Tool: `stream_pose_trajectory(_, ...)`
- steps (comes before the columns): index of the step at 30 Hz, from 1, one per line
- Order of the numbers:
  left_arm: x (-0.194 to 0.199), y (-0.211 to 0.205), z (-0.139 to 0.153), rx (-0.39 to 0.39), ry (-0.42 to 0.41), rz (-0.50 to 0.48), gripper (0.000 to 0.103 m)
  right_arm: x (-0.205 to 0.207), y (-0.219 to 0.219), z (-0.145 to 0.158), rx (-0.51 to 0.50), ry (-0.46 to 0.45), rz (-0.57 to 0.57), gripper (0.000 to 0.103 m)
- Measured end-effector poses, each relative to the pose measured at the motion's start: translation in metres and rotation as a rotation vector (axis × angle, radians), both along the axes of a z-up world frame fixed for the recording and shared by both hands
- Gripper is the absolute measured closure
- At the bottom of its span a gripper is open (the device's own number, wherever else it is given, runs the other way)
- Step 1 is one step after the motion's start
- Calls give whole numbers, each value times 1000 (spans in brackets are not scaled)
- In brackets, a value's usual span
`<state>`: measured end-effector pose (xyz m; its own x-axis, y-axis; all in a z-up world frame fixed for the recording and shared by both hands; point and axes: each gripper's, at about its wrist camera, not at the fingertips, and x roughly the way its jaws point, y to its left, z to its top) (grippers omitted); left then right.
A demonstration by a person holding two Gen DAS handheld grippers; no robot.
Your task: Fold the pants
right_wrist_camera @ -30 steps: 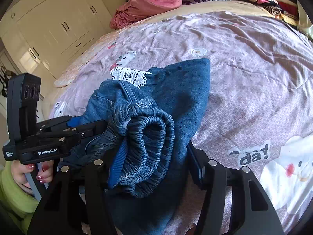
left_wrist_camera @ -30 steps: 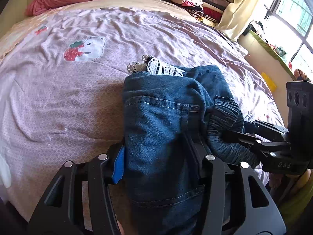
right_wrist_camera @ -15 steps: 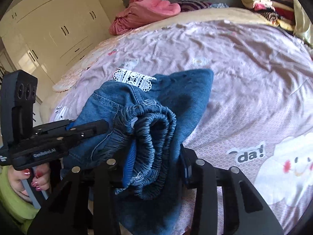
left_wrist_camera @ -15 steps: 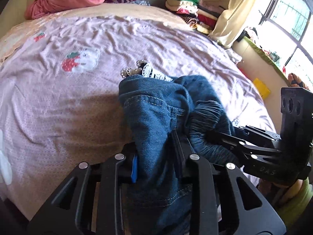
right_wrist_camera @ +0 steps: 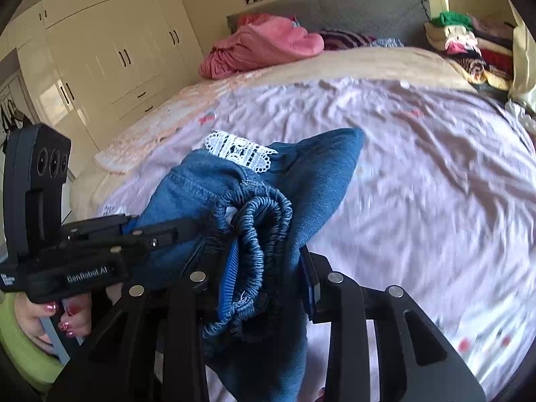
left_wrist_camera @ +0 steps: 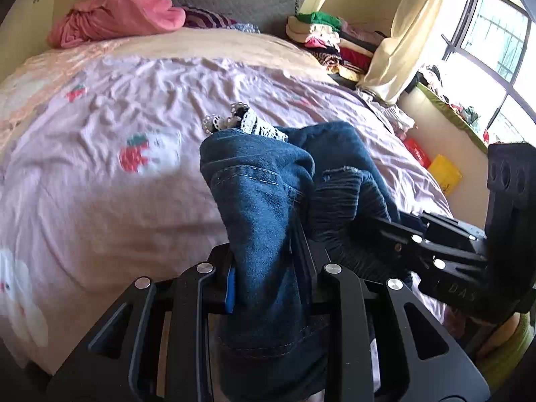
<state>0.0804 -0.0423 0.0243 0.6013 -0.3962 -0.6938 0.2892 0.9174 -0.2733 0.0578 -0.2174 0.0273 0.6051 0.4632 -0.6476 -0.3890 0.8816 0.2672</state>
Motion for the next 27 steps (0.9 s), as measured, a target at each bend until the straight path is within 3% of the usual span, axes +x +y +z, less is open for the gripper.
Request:
stream_pose_trajectory(10,51,-2,14,36,-37,29,83,60,6,10,-12,-10,-9,72)
stream_pose_trajectory(27,116,-3,-22,75,13,42,83,128,6,-43,-29,105,-59,72)
